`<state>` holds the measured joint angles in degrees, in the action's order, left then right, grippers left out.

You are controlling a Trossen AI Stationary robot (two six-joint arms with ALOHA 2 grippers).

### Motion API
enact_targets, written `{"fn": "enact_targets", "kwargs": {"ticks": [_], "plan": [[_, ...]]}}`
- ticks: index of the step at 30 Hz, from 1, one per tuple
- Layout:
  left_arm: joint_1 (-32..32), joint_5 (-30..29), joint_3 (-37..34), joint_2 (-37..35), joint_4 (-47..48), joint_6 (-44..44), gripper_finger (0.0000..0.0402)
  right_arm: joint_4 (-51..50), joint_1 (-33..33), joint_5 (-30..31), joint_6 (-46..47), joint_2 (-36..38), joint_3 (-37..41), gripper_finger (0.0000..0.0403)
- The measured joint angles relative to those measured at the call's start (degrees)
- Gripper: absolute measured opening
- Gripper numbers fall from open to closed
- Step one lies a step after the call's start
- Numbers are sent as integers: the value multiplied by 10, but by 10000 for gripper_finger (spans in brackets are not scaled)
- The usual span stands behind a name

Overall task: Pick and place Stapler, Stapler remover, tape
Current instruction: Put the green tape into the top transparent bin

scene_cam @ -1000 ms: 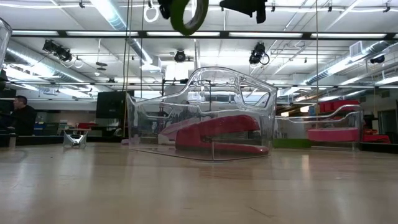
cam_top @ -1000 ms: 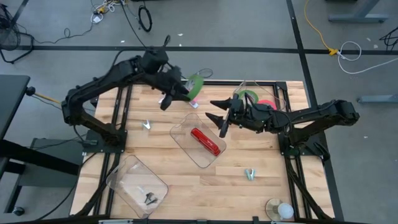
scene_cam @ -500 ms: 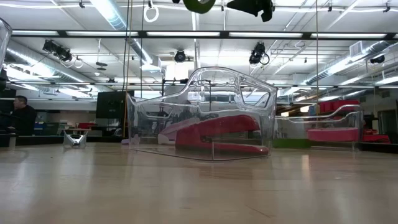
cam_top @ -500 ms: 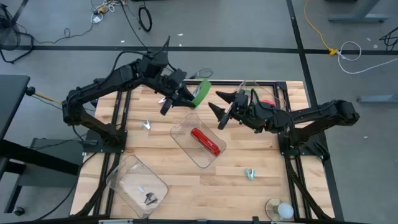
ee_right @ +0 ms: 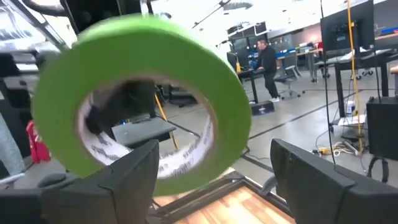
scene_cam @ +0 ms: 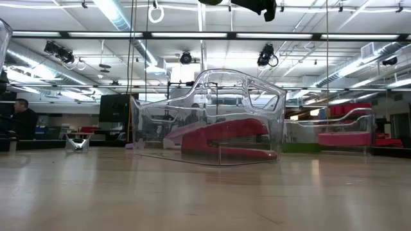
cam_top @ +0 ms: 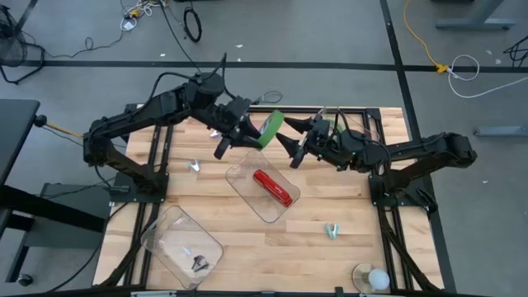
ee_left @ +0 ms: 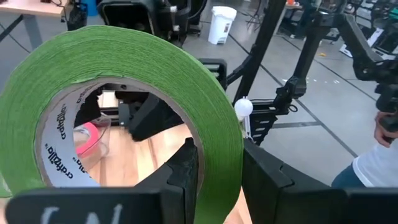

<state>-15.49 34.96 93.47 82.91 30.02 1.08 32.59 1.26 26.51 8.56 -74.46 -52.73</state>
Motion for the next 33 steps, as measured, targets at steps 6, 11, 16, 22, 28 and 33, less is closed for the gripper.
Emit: {"fn": "enact_targets", "kwargs": {"ticks": [6,11,16,22,28,33], "plan": [[0,-7,0,6,-12,-4,101,13,-17,0,0,0,0,306],[0,-9,0,7,-22,-4,101,16,-36,-19,0,0,0,306],[0,-9,0,7,-23,-5,101,25,-51,-48,1,-1,0,306],[0,-9,0,7,-24,-5,101,50,-71,-84,2,-9,0,306],[0,-9,0,7,-24,-5,101,59,-91,-112,2,-22,0,306],[0,-9,0,7,-24,-5,101,91,-100,-132,1,-39,0,306]]}}
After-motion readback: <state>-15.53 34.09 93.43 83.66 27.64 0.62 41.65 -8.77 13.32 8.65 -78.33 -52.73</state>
